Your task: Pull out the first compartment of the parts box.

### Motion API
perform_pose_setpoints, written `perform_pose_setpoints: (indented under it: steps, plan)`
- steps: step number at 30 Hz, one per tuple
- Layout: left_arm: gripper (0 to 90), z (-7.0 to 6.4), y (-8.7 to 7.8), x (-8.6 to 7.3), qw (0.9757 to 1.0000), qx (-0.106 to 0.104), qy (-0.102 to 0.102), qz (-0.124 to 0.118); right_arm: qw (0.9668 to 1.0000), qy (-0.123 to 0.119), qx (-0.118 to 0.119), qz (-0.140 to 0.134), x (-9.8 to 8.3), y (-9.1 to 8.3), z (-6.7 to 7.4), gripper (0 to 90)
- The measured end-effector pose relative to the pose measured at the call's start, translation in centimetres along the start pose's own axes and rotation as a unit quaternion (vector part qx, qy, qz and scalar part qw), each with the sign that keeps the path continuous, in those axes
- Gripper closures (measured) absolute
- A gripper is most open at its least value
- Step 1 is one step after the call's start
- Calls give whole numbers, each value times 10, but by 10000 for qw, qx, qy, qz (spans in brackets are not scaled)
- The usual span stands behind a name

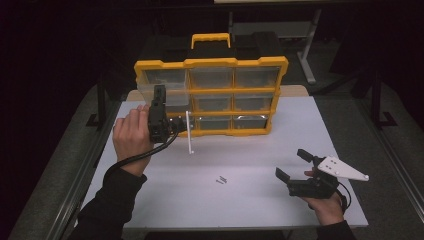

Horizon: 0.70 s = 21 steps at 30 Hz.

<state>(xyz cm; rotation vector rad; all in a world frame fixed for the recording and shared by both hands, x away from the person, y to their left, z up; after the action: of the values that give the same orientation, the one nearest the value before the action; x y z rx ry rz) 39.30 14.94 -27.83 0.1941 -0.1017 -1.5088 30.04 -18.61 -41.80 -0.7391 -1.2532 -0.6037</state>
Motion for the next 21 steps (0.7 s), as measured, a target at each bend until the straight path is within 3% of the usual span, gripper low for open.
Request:
perform_pose_setpoints:
  steps: [21]
  plan:
    - [815, 1, -15, 1, 9999, 40, -41, -86, 10000, 13, 1, -2, 0, 0, 0, 0]
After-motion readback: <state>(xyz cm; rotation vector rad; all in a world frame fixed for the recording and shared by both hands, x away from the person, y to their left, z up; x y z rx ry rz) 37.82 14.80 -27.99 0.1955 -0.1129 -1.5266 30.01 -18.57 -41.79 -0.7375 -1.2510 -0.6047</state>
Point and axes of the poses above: each handheld gripper's, and its own axes: y roughly forward along the jaws, x roughly out of its top, z roughly to its left, the point moved 8 cm from there along y, roughly forward along the jaws, and after that the axes turned 1 degree about -z, right-handed, at the moved point
